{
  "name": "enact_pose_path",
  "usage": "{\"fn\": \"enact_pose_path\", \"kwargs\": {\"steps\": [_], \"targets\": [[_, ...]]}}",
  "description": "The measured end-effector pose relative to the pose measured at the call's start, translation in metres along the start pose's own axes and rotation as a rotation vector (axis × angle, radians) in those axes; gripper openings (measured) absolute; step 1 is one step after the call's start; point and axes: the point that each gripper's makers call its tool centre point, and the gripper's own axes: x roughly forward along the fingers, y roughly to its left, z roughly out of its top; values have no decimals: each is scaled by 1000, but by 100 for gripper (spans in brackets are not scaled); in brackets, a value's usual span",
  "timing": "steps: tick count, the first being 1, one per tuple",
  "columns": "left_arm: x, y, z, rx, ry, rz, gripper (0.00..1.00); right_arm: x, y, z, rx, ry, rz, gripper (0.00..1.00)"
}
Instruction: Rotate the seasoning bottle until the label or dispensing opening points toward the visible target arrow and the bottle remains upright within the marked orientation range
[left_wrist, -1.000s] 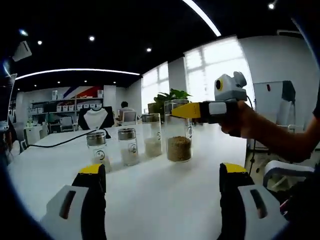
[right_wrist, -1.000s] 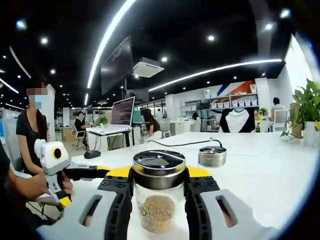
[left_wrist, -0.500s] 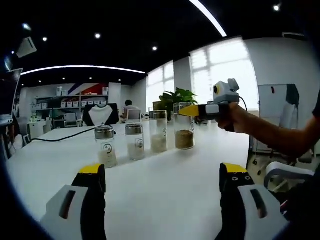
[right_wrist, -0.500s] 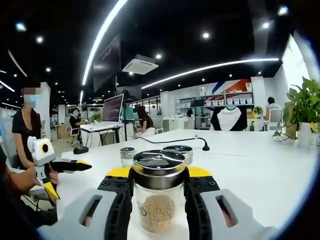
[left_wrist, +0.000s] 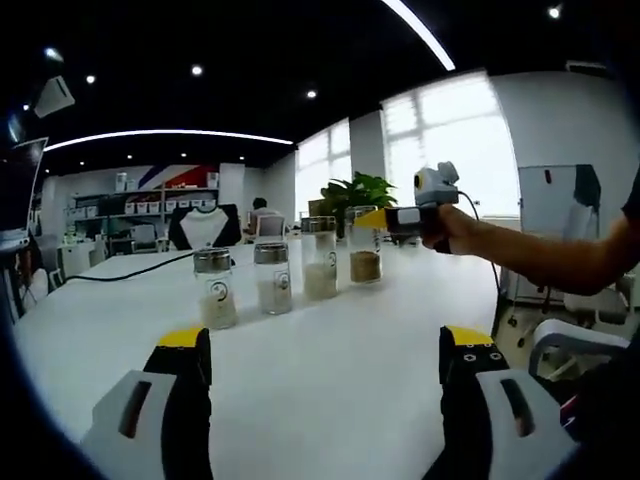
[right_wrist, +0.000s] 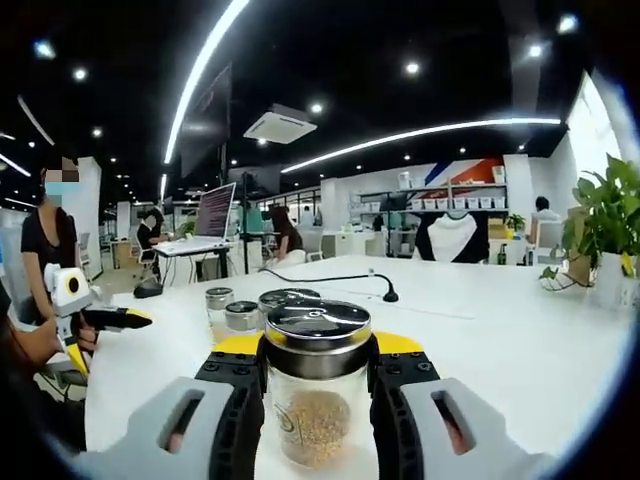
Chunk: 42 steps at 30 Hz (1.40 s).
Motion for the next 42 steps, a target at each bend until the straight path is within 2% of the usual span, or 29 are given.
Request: {"fn": "enact_pose_path", "kwargs": {"steps": [6,10,12,15,18,21,27,35,36,37,38,39,40,41,42], "targets": [[3,-5,-3,2,12,-16,100,0,-20,-2,8,-11,-6,37],[3,-7,-1,6,4,-30,100,2,-31,-9,8,13,-9,37],[3,-7,0,1,0,-31,100,3,-33,-12,-2,26,0,37],[3,-7,1,3,-2,-30,100,2,-38,-11,28,16,26,37],[4,-8,-1,8,6,-36,100,1,-36,-12,13,25,57,37],[4,-9,0,11,5,-36,100,0,-35,-13,-40,37,70,37],[4,-12,1,16,4,-41,100,0,-33,-14,-25,37,118,37],[5,-14,1,19,9,-46,100,1,-31,-15,-23,33,135,38],[5,-15,1,21,9,-46,100,0,-33,-21,-15,60,115,38],[5,-15,1,23,8,-46,100,-2,-35,-26,-7,86,96,41],[5,-15,2,23,7,-46,100,-2,-39,-26,-9,74,63,47],[5,-15,2,20,6,-46,100,-5,-38,-20,4,27,53,58],[5,-16,2,19,7,-47,100,-6,-38,-18,18,7,47,64],[5,-15,2,20,9,-47,100,-8,-37,-15,36,-12,45,67],[5,-14,0,24,16,-45,100,-16,-34,-6,80,-65,35,67]]}}
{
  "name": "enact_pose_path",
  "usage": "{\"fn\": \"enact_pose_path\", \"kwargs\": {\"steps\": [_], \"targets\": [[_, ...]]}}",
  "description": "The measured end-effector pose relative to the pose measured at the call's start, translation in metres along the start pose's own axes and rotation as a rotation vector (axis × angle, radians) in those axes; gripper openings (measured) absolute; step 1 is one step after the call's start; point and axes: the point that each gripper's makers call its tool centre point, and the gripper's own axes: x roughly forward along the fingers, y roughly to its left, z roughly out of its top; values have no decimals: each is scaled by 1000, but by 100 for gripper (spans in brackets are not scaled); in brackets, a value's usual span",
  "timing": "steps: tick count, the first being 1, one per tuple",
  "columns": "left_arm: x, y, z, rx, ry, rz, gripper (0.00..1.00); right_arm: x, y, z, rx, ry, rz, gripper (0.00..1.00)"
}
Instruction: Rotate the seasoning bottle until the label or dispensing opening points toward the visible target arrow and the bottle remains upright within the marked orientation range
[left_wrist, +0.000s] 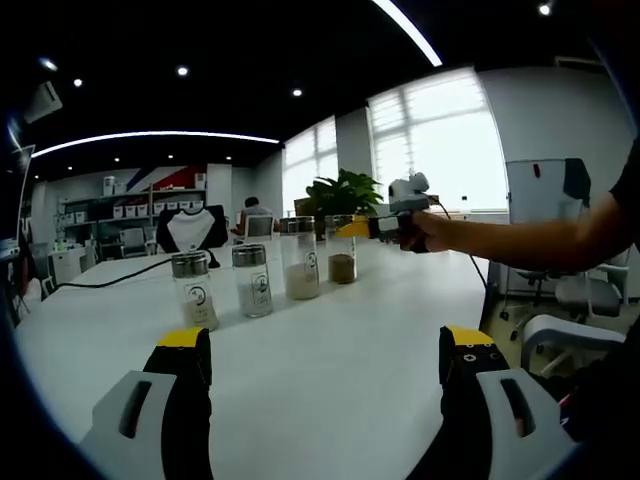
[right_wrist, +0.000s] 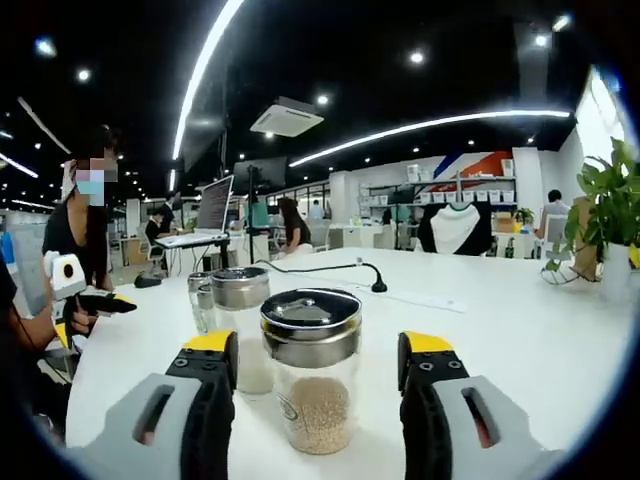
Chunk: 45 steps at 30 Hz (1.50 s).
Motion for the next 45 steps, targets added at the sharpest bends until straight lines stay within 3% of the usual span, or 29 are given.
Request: {"fn": "enact_pose_path", "kwargs": {"steps": [4,7,12,16,25,28,33,39,45], "targets": [[-3,3,1,1,-3,8,100,-20,12,2,-80,8,-73,72],[-4,5,1,-4,-6,16,100,-31,25,2,-83,6,-100,77],[-4,5,1,1,0,22,100,-45,37,6,-100,-34,-160,77],[-4,7,-1,-1,4,31,100,-53,48,0,-105,-37,-223,76],[-9,16,1,-7,-4,74,100,-66,88,-4,-191,-49,-249,76],[-10,19,3,-5,-9,85,100,-73,98,-4,-139,-80,-263,81],[-12,21,6,-16,-22,98,100,-80,110,-11,-129,-86,-296,94],[-13,24,7,-25,-32,109,100,-83,114,-29,-120,-67,-287,99],[-15,29,7,-38,-33,136,100,-86,120,-33,-78,-89,-287,99]]}}
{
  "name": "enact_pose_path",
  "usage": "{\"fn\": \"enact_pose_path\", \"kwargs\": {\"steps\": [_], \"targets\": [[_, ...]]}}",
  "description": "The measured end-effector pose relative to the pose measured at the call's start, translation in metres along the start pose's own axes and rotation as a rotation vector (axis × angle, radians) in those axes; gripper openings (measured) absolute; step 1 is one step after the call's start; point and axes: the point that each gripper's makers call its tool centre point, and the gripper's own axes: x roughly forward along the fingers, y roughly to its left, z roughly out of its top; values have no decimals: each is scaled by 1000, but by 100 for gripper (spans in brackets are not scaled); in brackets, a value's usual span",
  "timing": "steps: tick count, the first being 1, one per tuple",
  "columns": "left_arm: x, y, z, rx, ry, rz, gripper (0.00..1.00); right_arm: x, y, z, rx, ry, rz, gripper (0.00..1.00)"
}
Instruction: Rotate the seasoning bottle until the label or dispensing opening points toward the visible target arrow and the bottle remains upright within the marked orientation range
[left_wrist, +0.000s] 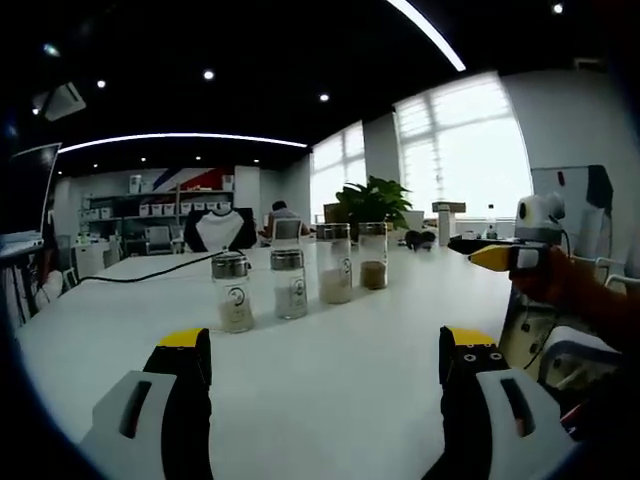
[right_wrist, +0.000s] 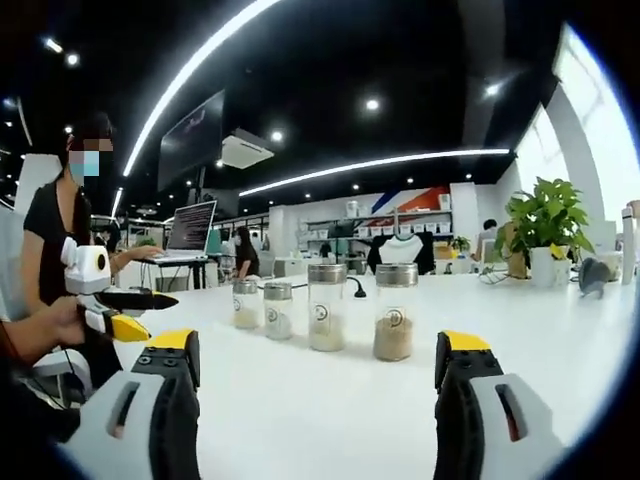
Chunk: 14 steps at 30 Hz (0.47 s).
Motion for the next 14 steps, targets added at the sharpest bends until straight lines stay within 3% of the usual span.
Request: {"fn": "enact_pose_path", "kwargs": {"steps": [4,14], "targets": [[0,-1,0,2,1,-8,100,-2,7,4,13,-26,10,99],[-1,-3,5,1,-5,-5,100,-3,41,29,77,-160,122,99]]}}
